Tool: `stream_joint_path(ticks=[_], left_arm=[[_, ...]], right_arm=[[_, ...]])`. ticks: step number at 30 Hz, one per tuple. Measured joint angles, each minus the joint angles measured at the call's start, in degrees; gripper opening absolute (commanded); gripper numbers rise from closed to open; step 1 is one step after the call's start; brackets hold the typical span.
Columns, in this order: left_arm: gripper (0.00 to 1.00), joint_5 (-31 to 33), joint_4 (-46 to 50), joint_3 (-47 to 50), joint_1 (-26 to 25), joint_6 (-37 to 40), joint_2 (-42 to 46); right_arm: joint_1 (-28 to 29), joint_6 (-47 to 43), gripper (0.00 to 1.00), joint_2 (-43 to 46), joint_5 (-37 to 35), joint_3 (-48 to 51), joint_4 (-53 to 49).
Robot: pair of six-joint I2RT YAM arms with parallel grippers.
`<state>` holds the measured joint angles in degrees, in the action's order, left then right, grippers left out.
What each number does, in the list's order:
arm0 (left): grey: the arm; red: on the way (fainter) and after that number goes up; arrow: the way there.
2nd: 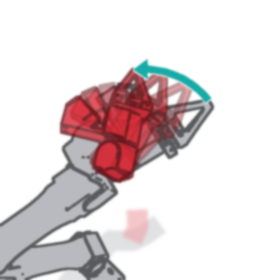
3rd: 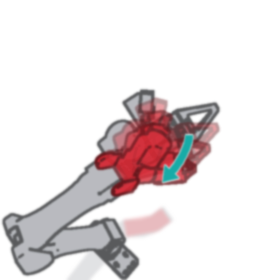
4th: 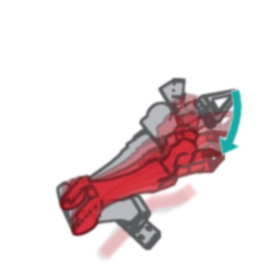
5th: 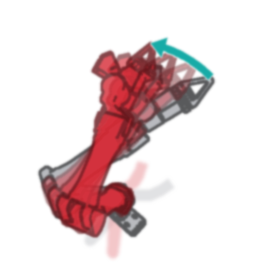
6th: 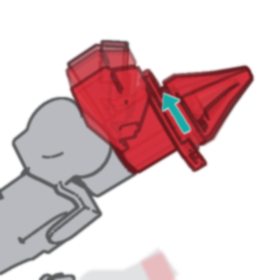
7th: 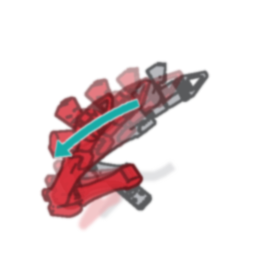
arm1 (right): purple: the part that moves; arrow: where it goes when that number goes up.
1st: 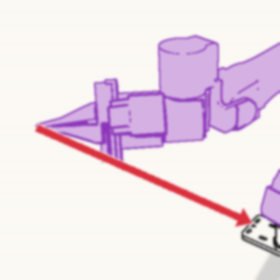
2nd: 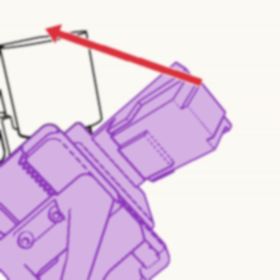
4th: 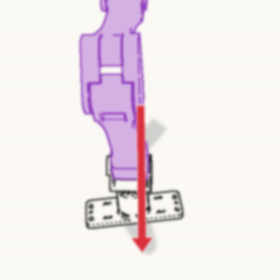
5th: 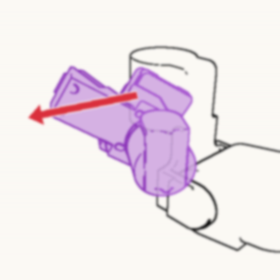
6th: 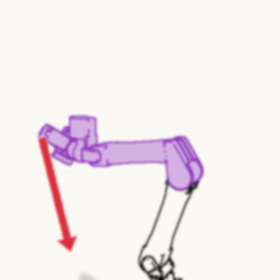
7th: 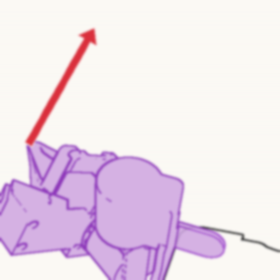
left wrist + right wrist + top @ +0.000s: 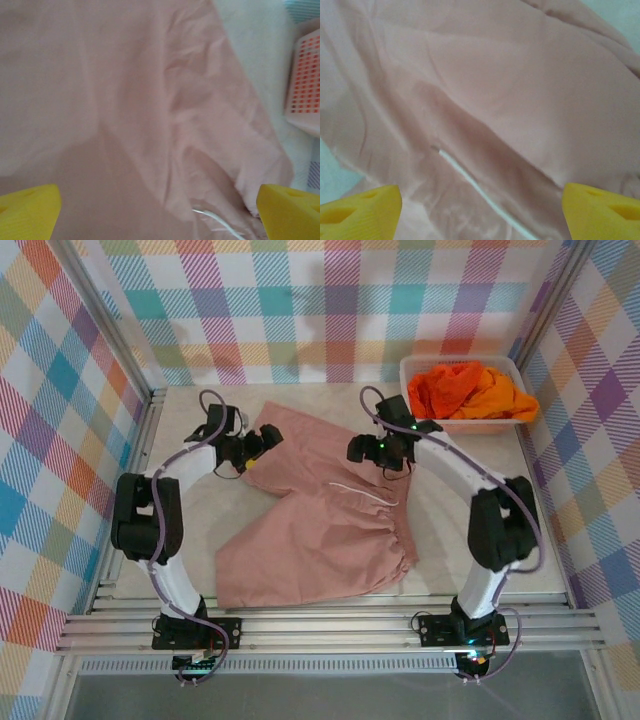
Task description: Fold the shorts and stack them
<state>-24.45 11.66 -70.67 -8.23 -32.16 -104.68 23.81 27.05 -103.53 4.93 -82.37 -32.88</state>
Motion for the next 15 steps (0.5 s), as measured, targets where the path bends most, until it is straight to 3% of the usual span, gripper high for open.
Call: stream_joint_path(ticks=[15], left_arm=[[1.0,0.1,-7.4,0.2,1.9,0.0,-8.2]], right_arm=[[-4.2,1.3,0.84,-22.8,4.1,-15.7,0.1]])
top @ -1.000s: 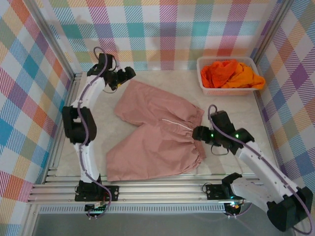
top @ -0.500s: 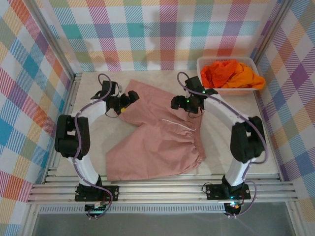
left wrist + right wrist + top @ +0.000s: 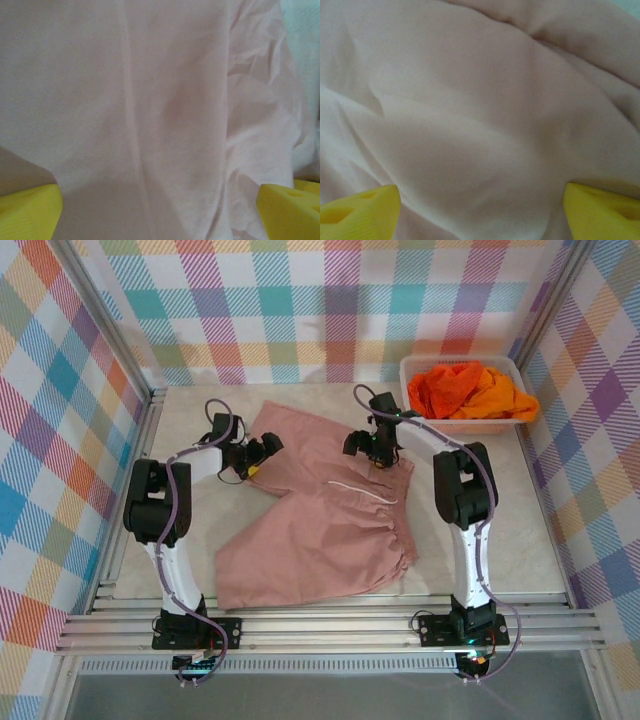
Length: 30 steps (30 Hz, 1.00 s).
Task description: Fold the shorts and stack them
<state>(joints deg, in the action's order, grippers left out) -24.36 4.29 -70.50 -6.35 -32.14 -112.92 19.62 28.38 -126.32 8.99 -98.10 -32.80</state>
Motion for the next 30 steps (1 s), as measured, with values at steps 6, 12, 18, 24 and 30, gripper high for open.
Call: stream_joint_path(ticks=[6,12,18,24,30], left_arm=[[1.0,1.1,0.4,-5.2,1.4,0.9,-3.6],[0.99,2.2,3.5,-12.2,1.7,2.3,-7.4],[1.0,3.7,5.7,-10.6,1.8,2.4,-1.9],[0.98,7.9,10.5,0.2,1.8,1.9,19.1],[0.92,15.4,14.9,14.0,-0.3,-0.2,34.2]], right_arm=[[-2.2,1.4,0.84,-7.3,0.5,-11.6,-2.1],[-3.4,2.9,0.85,-14.2,-0.5,-23.8,-6.3],[-3.5,3.8,0.87,-15.3,-0.2,-27.2,-7.9],[-2.7,3.8,0.88,-7.6,1.2,-19.1,-4.7],[0.8,2.6,0.91,8.3,2.5,-7.9,0.9]])
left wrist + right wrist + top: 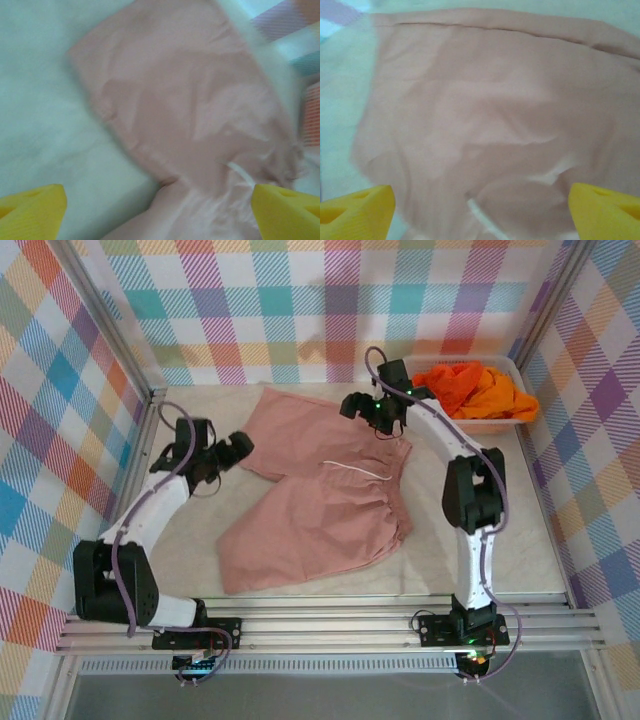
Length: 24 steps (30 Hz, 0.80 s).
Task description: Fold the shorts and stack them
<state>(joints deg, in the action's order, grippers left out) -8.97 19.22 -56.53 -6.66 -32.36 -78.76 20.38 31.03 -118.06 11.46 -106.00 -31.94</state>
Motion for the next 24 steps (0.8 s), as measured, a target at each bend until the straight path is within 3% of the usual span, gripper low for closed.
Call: stream_joint_path(ticks=[8,14,15,19,24], left_arm=[[0.83,4.4,4.9,9.3,-10.1,0.4,-0.5],[0.67,9.3,4.7,8.8,-16.7,2.5,-6.8],[0.63,10.4,4.7,8.4,-17.4,3.0,-8.5],[0.28,14.3,5.6,5.4,-18.7,5.0,-14.6],[0.05,19.6,8.5,0.6,-20.4,7.1,-16.6]], right_arm=[[2.1,-1.2,0.93,18.6,0.6,21.9,7.0],[1.4,-1.5,0.93,24.7,0.2,36.4,8.5],[1.4,-1.4,0.93,25.3,0.2,38.2,8.8],[1.5,-1.4,0.93,26.8,0.2,43.7,10.2],[1.5,-1.0,0.94,28.6,0.2,48.3,11.2]])
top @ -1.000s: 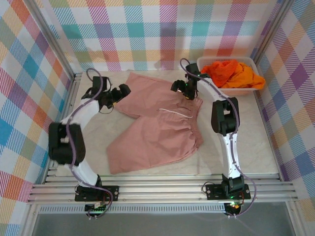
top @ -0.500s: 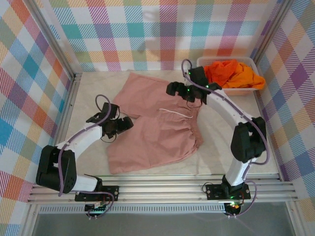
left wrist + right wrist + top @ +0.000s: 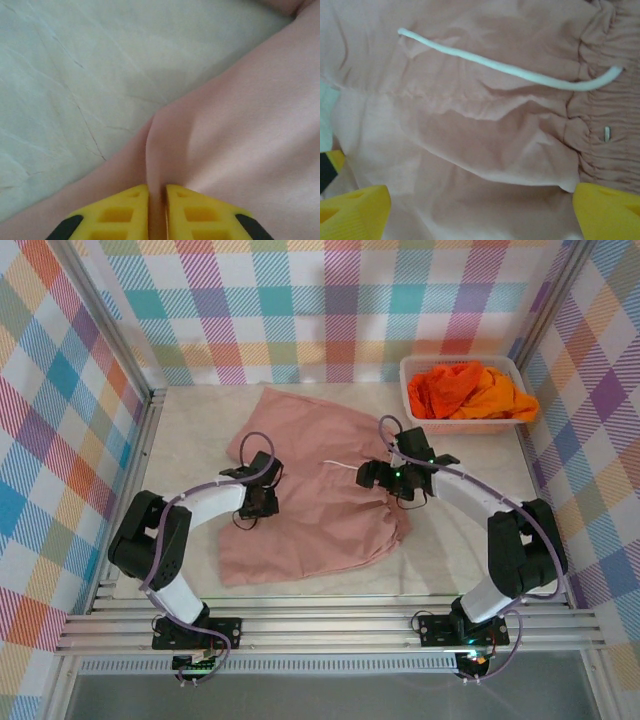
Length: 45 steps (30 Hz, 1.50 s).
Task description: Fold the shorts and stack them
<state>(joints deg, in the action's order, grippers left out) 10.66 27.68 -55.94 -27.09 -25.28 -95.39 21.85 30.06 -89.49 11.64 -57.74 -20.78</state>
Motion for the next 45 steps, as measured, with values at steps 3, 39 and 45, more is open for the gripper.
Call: stream_joint_path(ticks=[3,39,45], left_arm=[[0.0,4.4,2.0,-3.1,-2.5,1.1,1.1],[1.0,-8.9,-7.0,-1.9,-13.3,-5.4,22.1],[0.98,-13.2,-4.8,8.9,-1.4,-10.3,29.8]], right_arm=[[0.0,0.7,0.93,0.1,-0.1,1.4,0.9],[-3.6,4.8,0.95,8.6,4.6,12.0,6.2],[-0.1,2.4,0.96,8.7,4.9,9.2,6.2]])
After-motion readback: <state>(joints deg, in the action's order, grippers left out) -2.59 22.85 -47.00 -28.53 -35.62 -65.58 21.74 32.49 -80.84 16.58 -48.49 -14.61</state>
